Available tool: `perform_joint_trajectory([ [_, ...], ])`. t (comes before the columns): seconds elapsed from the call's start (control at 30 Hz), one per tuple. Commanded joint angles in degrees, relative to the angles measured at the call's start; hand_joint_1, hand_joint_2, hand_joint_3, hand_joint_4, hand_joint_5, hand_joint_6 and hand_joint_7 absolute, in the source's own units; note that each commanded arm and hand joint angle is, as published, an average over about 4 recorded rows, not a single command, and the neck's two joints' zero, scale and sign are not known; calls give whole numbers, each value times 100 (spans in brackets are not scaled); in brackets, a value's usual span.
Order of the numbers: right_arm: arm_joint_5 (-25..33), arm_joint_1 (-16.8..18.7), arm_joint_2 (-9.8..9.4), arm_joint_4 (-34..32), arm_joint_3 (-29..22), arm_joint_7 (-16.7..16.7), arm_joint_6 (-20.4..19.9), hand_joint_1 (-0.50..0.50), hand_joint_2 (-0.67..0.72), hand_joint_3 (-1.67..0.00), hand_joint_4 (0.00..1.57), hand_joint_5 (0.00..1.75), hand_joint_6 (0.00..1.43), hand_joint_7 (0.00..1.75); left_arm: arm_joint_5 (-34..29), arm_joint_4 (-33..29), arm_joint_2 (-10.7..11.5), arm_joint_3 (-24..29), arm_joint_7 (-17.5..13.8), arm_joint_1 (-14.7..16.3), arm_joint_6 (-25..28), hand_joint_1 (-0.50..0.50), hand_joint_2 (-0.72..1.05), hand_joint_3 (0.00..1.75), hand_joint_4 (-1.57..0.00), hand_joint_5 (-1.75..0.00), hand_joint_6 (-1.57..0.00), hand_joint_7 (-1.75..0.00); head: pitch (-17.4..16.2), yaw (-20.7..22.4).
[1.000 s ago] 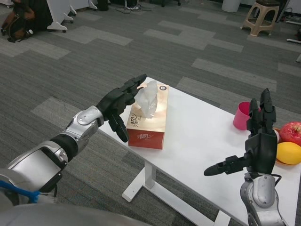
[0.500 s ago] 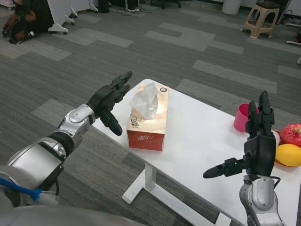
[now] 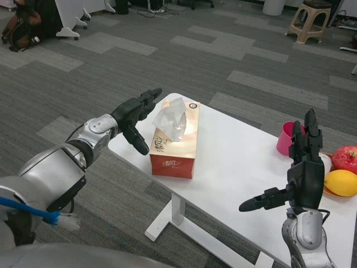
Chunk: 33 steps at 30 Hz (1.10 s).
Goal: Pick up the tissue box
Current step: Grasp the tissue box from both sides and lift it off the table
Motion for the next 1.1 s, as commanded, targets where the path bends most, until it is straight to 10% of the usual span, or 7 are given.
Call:
perform_joint_trajectory([
  [0.03,31,2,3,13,-10,-23,18,-46,47,-8,3,0,0,0,22,115,157,-238,7,-164,86,50,-37,0,0,0,0,0,0,4],
  [1.1,31,7,47,57,38,-14,18,-46,47,-6,3,0,0,0,-351,154,43,-1701,16,-283,178,50,-37,0,0,0,0,0,-50,48],
])
